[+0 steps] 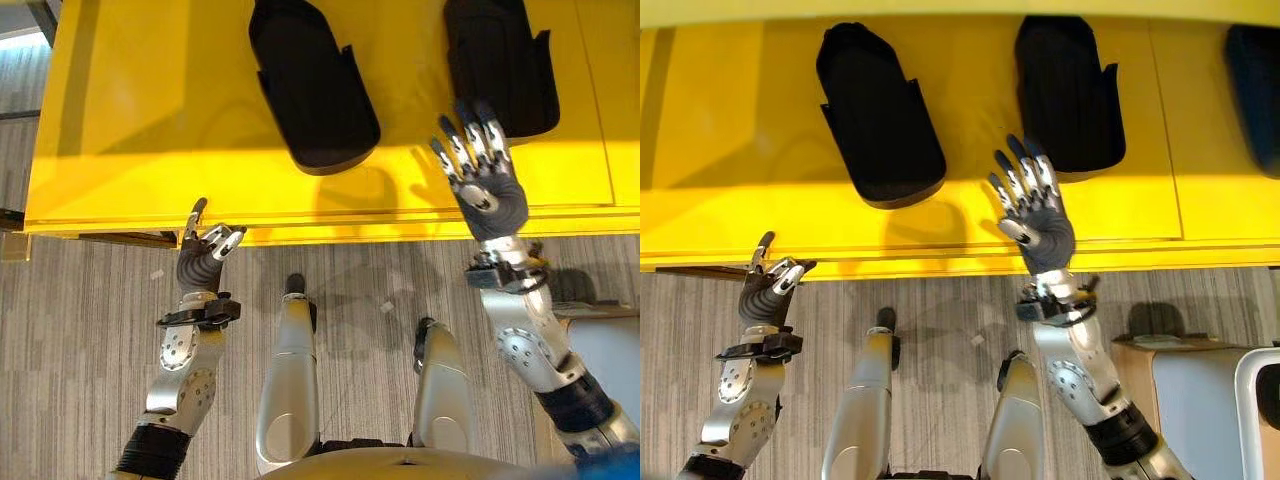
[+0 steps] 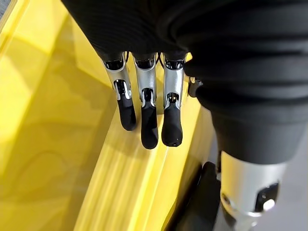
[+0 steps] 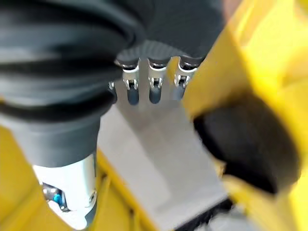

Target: Move parts from the plastic box to the shelf.

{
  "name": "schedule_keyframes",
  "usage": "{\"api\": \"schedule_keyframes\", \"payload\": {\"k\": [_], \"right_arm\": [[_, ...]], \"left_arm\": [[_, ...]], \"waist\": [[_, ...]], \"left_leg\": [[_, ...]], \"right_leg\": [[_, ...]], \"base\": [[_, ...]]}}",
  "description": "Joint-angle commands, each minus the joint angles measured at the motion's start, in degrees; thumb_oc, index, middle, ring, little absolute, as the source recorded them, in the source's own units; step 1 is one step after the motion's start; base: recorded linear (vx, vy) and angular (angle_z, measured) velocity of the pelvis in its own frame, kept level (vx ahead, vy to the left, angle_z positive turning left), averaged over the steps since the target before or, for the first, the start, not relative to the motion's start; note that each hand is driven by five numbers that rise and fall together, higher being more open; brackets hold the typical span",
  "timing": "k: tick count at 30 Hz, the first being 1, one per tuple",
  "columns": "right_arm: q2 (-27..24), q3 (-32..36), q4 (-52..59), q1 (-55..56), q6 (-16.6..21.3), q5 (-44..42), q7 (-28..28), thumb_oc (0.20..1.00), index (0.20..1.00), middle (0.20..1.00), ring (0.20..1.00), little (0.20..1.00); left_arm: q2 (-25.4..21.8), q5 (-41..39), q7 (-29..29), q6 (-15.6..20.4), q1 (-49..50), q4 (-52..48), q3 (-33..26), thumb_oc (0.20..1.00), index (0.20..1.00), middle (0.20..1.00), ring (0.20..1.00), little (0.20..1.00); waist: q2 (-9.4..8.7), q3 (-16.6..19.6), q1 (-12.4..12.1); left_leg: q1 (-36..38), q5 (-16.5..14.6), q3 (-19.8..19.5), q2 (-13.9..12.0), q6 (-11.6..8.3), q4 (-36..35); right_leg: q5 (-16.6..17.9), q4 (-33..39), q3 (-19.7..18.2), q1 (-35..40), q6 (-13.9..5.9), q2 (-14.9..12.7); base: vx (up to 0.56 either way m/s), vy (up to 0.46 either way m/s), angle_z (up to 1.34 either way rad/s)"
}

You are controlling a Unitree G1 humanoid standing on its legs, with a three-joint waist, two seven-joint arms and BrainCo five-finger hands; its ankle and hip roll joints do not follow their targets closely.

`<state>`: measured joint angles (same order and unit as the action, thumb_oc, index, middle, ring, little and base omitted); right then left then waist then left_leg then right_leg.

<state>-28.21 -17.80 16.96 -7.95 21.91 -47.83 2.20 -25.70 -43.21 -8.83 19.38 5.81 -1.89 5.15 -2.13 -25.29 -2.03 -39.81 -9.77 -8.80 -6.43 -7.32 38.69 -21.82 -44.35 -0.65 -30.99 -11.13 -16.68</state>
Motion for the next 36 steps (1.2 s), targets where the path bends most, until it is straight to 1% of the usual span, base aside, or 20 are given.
{"api": "schedule_keyframes", "payload": {"k": [1, 5, 6, 8, 10, 12, 13, 15, 16, 17, 18, 21, 24, 26, 29, 34, 35, 36], "right_arm": [[-0.26, 1.18, 2.59, -2.52, 1.09, 4.34, -2.86, 1.0, 1.0, 1.0, 1.0, 1.0], [-1.92, 1.83, 0.5, 0.74, 0.25, 4.54, -3.87, 1.0, 1.0, 1.0, 1.0, 1.0], [-2.4, 1.59, -0.16, 1.48, 0.12, 3.62, -4.99, 1.0, 1.0, 1.0, 1.0, 1.0], [-2.82, 1.37, -0.13, 1.9, -0.03, 3.61, -5.32, 1.0, 1.0, 1.0, 1.0, 1.0], [-2.96, 0.53, -0.39, 2.08, -0.54, 3.23, -6.41, 1.0, 1.0, 1.0, 1.0, 1.0], [-3.16, 0.29, -0.37, 2.13, -0.72, 2.83, -6.87, 1.0, 1.0, 1.0, 1.0, 1.0], [-3.38, 0.23, -0.45, 2.33, -0.89, 2.69, -7.08, 1.0, 1.0, 1.0, 1.0, 1.0], [-3.38, 0.23, -0.45, 2.34, -0.89, 2.69, -7.08, 1.0, 1.0, 1.0, 1.0, 1.0], [-3.52, 0.18, -0.62, 2.4, -1.01, 2.92, -7.14, 1.0, 1.0, 1.0, 1.0, 1.0], [-3.88, 0.39, -1.71, 3.67, -1.76, 3.04, -7.57, 1.0, 1.0, 1.0, 1.0, 1.0], [-3.82, 0.31, -2.04, 4.07, -1.91, 2.91, -7.76, 1.0, 1.0, 1.0, 1.0, 1.0], [-3.82, 0.84, -2.79, 4.97, -2.48, 2.31, -8.04, 1.0, 1.0, 1.0, 1.0, 1.0], [-4.43, 1.59, -2.24, 6.27, -2.93, 2.25, -8.53, 1.0, 1.0, 1.0, 1.0, 1.0], [-4.65, 2.05, -1.94, 6.71, -2.9, 2.5, -8.51, 1.0, 1.0, 1.0, 1.0, 1.0], [-4.76, 2.98, -1.82, 7.81, -2.63, 2.67, -8.64, 1.0, 1.0, 1.0, 1.0, 1.0], [-5.56, 4.45, -0.54, 10.45, -2.02, 2.7, -9.33, 1.0, 1.0, 1.0, 1.0, 1.0], [-5.59, 4.69, -0.43, 10.85, -1.86, 2.57, -9.39, 1.0, 1.0, 1.0, 1.0, 1.0], [-5.79, 5.06, -0.18, 11.22, -1.48, 2.57, -9.35, 1.0, 1.0, 1.0, 1.0, 1.0]], "left_arm": [[-0.61, 1.91, 4.64, -0.95, 0.81, 0.44, 3.78, 1.0, 1.0, 1.0, 1.0, 1.0], [-1.58, 1.66, 6.03, -1.02, 2.99, 1.59, 3.23, 1.0, 1.0, 1.0, 1.0, 1.0], [-2.43, 1.7, 7.11, -1.38, 4.6, 2.61, 3.37, 1.0, 1.0, 1.0, 1.0, 1.0], [-2.97, 1.77, 8.07, -1.91, 5.69, 3.21, 3.76, 1.0, 1.0, 1.0, 1.0, 1.0], [-4.31, 1.95, 10.09, -2.83, 9.25, 3.43, 3.66, 1.0, 1.0, 1.0, 1.0, 1.0], [-4.46, 1.82, 10.61, -3.13, 10.0, 3.74, 3.86, 1.0, 1.0, 1.0, 1.0, 1.0], [-4.74, 1.82, 11.23, -3.38, 10.78, 3.88, 3.95, 1.0, 1.0, 1.0, 1.0, 1.0], [-4.74, 1.82, 11.23, -3.38, 10.78, 3.88, 3.95, 1.0, 1.0, 1.0, 1.0, 1.0], [-4.86, 1.93, 11.81, -3.65, 11.38, 4.23, 4.18, 1.0, 1.0, 1.0, 1.0, 1.0], [-5.27, 1.84, 13.47, -4.44, 14.96, 3.76, 3.67, 1.0, 1.0, 1.0, 1.0, 1.0], [-5.4, 1.83, 14.04, -4.65, 15.86, 3.4, 3.69, 1.0, 1.0, 1.0, 1.0, 1.0], [-5.73, 1.61, 15.32, -5.19, 18.6, 2.31, 3.16, 1.0, 1.0, 1.0, 1.0, 1.0], [-6.97, 1.33, 16.69, -5.96, 22.99, 0.19, 3.02, 1.0, 1.0, 1.0, 1.0, 1.0], [-8.1, 2.48, 17.17, -5.59, 24.82, -2.11, 2.49, 1.0, 1.0, 1.0, 1.0, 1.0], [-10.61, 5.79, 16.94, -4.05, 26.42, -6.54, 0.76, 1.0, 1.0, 1.0, 1.0, 1.0], [-13.93, 13.25, 14.27, -0.76, 27.48, -12.09, -2.63, 1.0, 1.0, 1.0, 1.0, 1.0], [-14.6, 15.43, 13.41, 0.01, 27.64, -12.63, -3.4, 1.0, 1.0, 1.0, 1.0, 1.0], [-15.72, 19.41, 11.49, 1.36, 27.64, -14.25, -5.05, 1.0, 1.0, 1.0, 1.0, 1.0]], "waist": [[-0.06, 2.74, 0.32], [0.28, 3.3, 0.38], [0.73, 3.52, 0.39], [1.17, 3.69, 0.31], [2.09, 4.4, 0.15], [2.29, 4.51, 0.1], [2.62, 4.87, -0.02], [2.64, 4.8, -0.02], [2.84, 5.27, -0.11], [3.78, 6.69, -0.28], [3.96, 6.76, -0.35], [4.33, 7.36, -0.52], [4.76, 7.22, -0.97], [5.01, 7.02, -1.23], [5.17, 6.94, -1.59], [5.34, 7.43, -1.94], [5.34, 7.44, -1.93], [5.43, 7.49, -1.98]], "left_leg": [[-0.11, 5.1, -0.33, -3.51, -0.53, -1.77], [2.34, 6.7, -0.48, -3.99, -1.05, -5.05], [4.83, 8.15, -0.81, -4.63, -1.34, -7.84], [6.94, 9.53, -0.98, -5.17, -1.71, -10.36], [12.18, 12.43, -0.72, -6.55, -2.17, -16.42], [13.57, 13.14, -0.63, -6.87, -2.25, -18.07], [14.91, 14.09, -0.47, -7.32, -2.24, -19.99], [15.01, 14.11, -0.47, -7.34, -2.25, -20.05], [16.18, 14.73, -0.29, -7.6, -2.32, -21.53], [20.94, 16.82, 0.64, -8.8, -2.16, -27.24], [22.27, 17.44, 0.92, -9.3, -2.17, -28.54], [24.22, 17.65, 0.98, -9.87, -1.84, -29.89], [25.37, 16.97, 0.42, -9.51, -1.71, -29.2], [25.66, 16.81, 0.12, -9.44, -1.75, -29.03], [25.98, 16.76, -0.16, -9.22, -1.74, -29.08], [25.74, 16.69, -0.42, -8.98, -1.85, -29.04], [25.71, 16.65, -0.44, -8.94, -1.86, -29.0], [25.65, 16.61, -0.5, -8.91, -1.92, -28.97]], "right_leg": [[10.48, 1.34, -0.16, -3.15, 3.52, 0.58], [10.7, 3.01, 0.59, -0.65, 3.55, 0.69], [10.77, 4.58, 1.25, 1.75, 3.7, 1.26], [10.97, 6.14, 2.31, 3.87, 3.78, 1.69], [11.13, 9.72, 4.25, 8.53, 3.62, 2.39], [11.27, 10.65, 4.5, 9.63, 3.54, 2.6], [11.75, 11.9, 4.97, 10.5, 3.49, 2.95], [11.78, 11.96, 4.98, 10.6, 3.49, 2.96], [11.91, 12.92, 5.29, 11.48, 3.39, 3.23], [12.26, 16.19, 6.55, 14.6, 3.05, 3.89], [12.52, 17.01, 6.87, 15.65, 3.04, 4.16], [12.22, 17.61, 7.4, 17.4, 2.92, 4.39], [11.38, 16.71, 8.01, 18.87, 2.97, 4.04], [11.13, 16.36, 8.43, 19.44, 2.95, 3.78], [10.8, 15.94, 8.84, 19.89, 2.9, 3.51], [10.62, 15.91, 9.1, 20.11, 2.71, 3.25], [10.62, 15.88, 9.09, 20.09, 2.7, 3.25], [10.64, 15.87, 9.07, 20.03, 2.66, 3.17]], "base": [[0.02, -0.041, -0.02], [0.03, -0.061, 0.01], [0.04, -0.091, 0.06], [0.05, -0.088, 0.07], [0.09, -0.077, 0.06], [0.05, -0.028, 0.05], [0.04, -0.018, 0.01], [0.01, -0.001, 0.02], [0.13, -0.005, 0.06], [0.14, -0.012, 0.04], [0.14, -0.019, 0.05], [0.05, -0.015, -0.02], [0.04, -0.031, -0.02], [0.02, -0.015, 0.12], [0.01, -0.005, 0.12], [0.01, -0.004, 0.13], [0.01, 0.005, 0.08], [0.02, 0.005, 0.04]]}}
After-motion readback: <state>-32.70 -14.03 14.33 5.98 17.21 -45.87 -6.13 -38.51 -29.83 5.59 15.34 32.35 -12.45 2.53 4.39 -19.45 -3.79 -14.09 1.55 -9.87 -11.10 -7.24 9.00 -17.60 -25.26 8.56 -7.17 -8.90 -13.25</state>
